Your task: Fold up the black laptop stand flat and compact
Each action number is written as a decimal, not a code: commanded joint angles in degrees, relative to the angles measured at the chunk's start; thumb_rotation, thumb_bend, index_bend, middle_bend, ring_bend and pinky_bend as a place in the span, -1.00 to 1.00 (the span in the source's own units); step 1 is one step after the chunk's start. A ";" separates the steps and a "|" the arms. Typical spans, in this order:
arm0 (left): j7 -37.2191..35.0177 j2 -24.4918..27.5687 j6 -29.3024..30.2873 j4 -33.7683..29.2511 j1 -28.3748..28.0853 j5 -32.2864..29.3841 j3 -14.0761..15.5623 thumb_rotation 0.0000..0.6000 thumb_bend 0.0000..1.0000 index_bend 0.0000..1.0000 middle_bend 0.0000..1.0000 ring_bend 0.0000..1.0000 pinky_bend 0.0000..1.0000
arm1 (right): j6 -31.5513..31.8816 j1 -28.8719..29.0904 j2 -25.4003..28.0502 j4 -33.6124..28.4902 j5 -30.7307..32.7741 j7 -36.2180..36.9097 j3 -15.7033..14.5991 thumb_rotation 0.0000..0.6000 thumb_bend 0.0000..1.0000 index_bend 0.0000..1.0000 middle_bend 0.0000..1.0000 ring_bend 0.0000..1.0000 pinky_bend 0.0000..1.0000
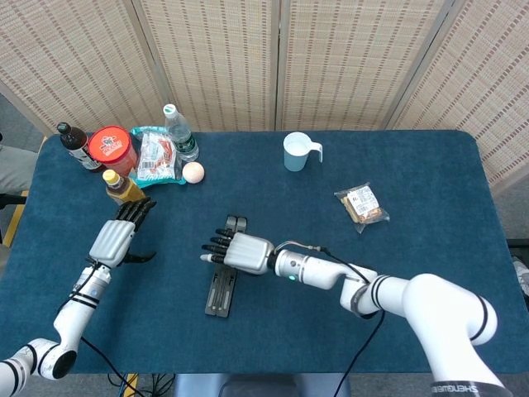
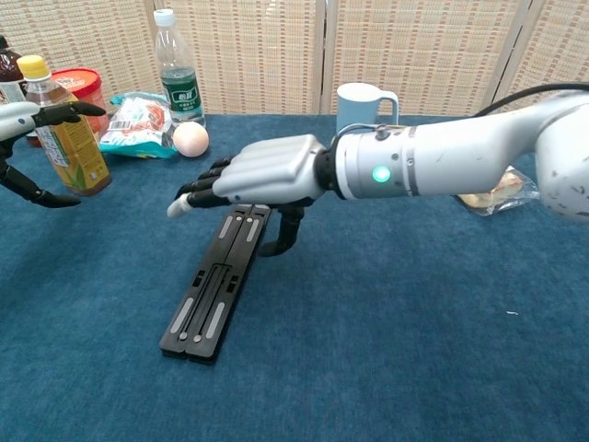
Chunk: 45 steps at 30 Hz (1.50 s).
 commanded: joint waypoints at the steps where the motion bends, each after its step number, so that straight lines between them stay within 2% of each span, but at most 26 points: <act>1: 0.47 1.19 -0.14 -1.35 0.31 -0.26 0.17 1.00 -0.70 -1.00 -1.00 -1.00 -1.00 | 5.62 -8.18 5.31 -6.96 7.24 -9.14 2.67 1.00 -0.50 -1.00 -1.00 -1.00 -1.00; 11: 7.46 6.14 3.09 -6.98 3.33 -1.79 1.05 1.00 -0.70 -1.00 -1.00 -1.00 -1.00 | 17.09 -23.86 14.62 -18.63 19.99 -20.74 3.72 1.00 -0.50 -1.00 -1.00 -1.00 -1.00; 17: 13.73 8.89 8.80 -10.25 7.60 -3.70 1.67 1.00 -0.70 -1.00 -1.00 -1.00 -1.00 | 25.00 -32.54 21.14 -27.10 24.90 -26.57 3.20 1.00 -0.50 -1.00 -1.00 -1.00 -1.00; 23: 15.02 10.09 14.39 -12.78 11.74 -3.59 2.46 1.00 -0.70 -1.00 -1.00 -1.00 -1.00 | 31.02 -39.33 25.36 -32.46 25.72 -31.01 1.13 1.00 -0.50 -1.00 -0.99 -1.00 -1.00; 33: 18.20 11.94 22.12 -18.00 17.28 -0.10 4.52 1.00 -0.70 -1.00 -1.00 -1.00 -1.00 | 42.15 -50.26 28.69 -39.55 25.24 -33.52 0.32 1.00 -0.50 -1.00 -0.99 -1.00 -1.00; 37: 19.99 12.15 23.01 -19.68 18.16 1.57 5.36 1.00 -0.70 -1.00 -1.00 -1.00 -1.00 | 44.54 -53.12 28.74 -40.24 24.18 -33.68 0.42 1.00 -0.50 -1.00 -0.99 -1.00 -1.00; 45: 22.20 10.85 23.99 -20.80 18.90 3.11 5.12 1.00 -0.70 -1.00 -1.00 -1.00 -1.00 | 46.70 -57.93 28.30 -41.35 22.02 -32.60 0.27 1.00 -0.50 -1.00 -0.98 -1.00 -1.00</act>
